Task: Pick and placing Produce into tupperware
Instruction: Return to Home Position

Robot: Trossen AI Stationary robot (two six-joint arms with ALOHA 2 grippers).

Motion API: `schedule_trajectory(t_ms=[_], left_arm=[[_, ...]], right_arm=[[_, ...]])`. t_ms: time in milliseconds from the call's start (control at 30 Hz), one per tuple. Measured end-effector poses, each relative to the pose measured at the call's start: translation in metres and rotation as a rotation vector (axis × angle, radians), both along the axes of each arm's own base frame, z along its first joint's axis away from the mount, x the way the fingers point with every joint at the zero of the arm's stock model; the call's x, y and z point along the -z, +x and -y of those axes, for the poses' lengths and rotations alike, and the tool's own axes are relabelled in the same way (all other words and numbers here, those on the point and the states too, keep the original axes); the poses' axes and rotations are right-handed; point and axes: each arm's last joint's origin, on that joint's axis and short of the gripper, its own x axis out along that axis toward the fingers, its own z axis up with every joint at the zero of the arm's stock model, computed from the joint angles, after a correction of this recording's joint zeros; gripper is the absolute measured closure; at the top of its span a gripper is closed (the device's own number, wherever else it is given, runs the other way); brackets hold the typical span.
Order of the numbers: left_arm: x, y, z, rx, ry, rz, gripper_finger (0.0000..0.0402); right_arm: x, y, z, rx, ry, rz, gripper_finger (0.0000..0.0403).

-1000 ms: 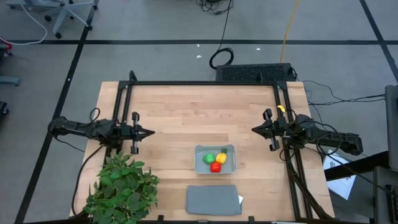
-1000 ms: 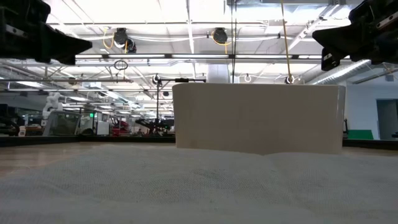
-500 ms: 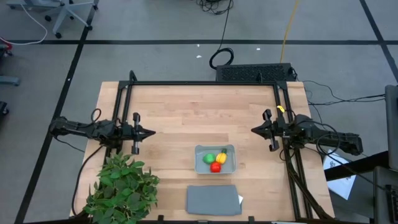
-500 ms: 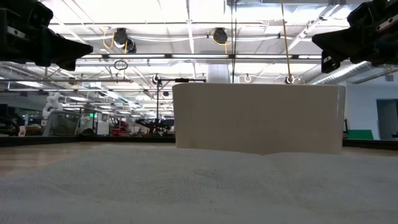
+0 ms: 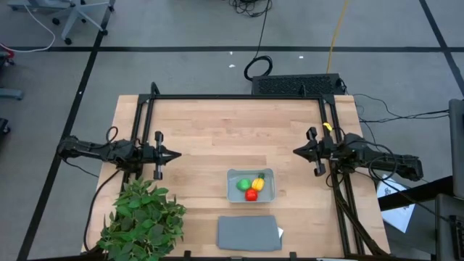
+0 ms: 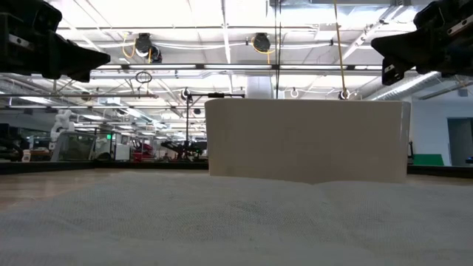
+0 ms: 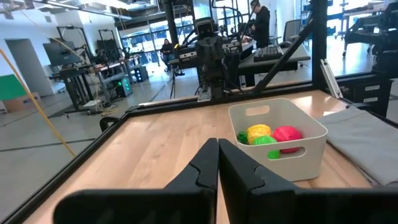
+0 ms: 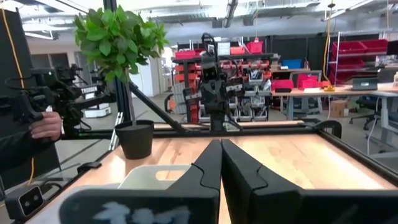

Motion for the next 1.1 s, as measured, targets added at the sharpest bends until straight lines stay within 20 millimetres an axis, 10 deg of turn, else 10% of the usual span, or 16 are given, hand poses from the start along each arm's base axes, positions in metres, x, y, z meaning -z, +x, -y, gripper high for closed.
schedule_trajectory(t_ms=[1100], left_arm=[[0.0000, 0.0001, 0.0000, 0.000, 0.053, 0.003, 0.0385]], right_arm=[[-0.0006, -0.0001, 0.0000, 0.000, -0.001, 0.006, 0.0403]])
